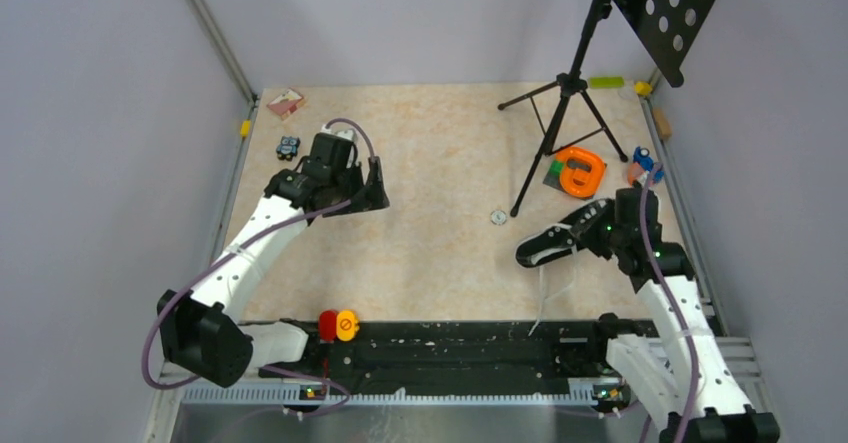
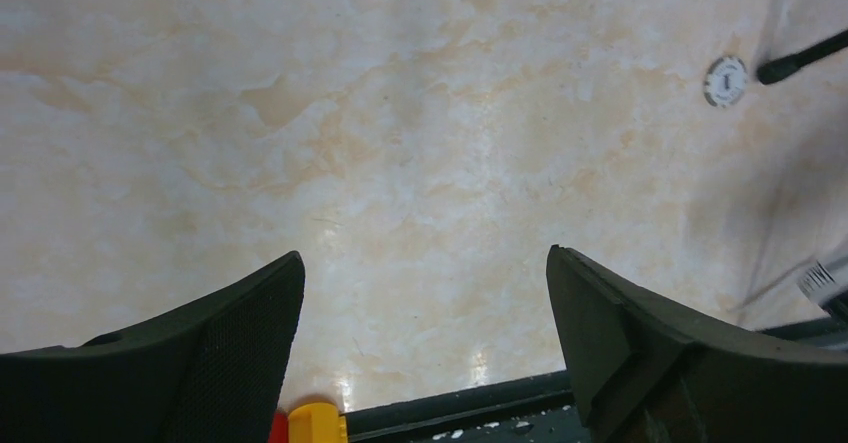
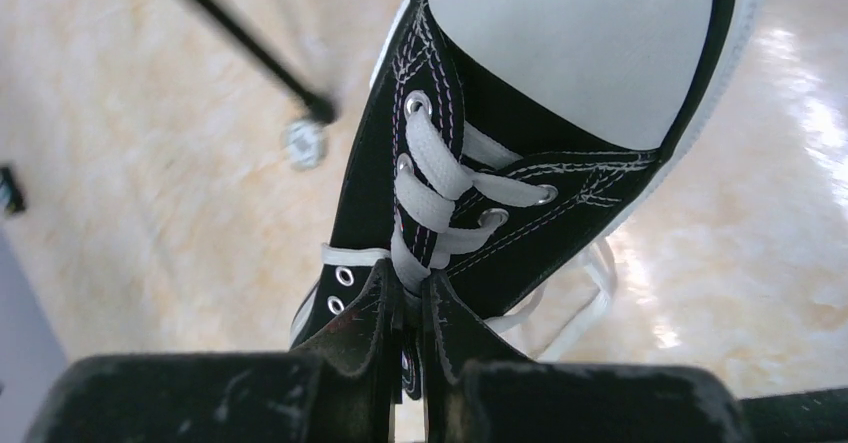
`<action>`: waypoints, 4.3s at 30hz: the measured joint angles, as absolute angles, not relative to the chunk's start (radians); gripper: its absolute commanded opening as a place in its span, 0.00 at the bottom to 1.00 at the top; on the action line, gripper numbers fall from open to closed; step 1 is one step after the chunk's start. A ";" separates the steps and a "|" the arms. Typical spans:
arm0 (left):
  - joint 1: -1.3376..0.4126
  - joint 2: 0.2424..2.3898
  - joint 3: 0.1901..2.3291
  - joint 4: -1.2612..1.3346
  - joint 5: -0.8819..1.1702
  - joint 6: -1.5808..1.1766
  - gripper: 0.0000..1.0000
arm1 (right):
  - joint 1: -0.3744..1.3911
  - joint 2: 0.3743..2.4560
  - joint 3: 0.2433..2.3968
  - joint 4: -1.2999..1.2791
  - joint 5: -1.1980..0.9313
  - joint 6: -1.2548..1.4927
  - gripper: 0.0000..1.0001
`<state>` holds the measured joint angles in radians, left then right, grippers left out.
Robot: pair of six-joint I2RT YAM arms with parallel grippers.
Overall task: Tie the shoes
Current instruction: Cross the shoelace with the shoelace.
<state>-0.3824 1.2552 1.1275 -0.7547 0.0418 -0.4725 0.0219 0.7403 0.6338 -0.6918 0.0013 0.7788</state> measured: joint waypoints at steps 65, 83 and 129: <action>-0.336 1.053 1.019 -0.899 0.123 -0.488 0.75 | 0.790 1.523 1.158 -0.428 -0.010 0.582 0.90; -0.336 1.455 0.865 -0.580 0.172 -0.819 0.63 | 0.797 1.431 0.968 -0.388 0.141 0.782 0.64; -0.341 1.428 1.108 -0.620 0.046 -0.741 0.00 | 0.698 1.846 1.274 -0.474 0.360 0.922 0.00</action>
<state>-0.3408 1.4281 1.1080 -0.6197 0.0463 -0.7414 0.6979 1.8462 1.2743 -0.4736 0.3595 0.9218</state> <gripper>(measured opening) 0.007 0.009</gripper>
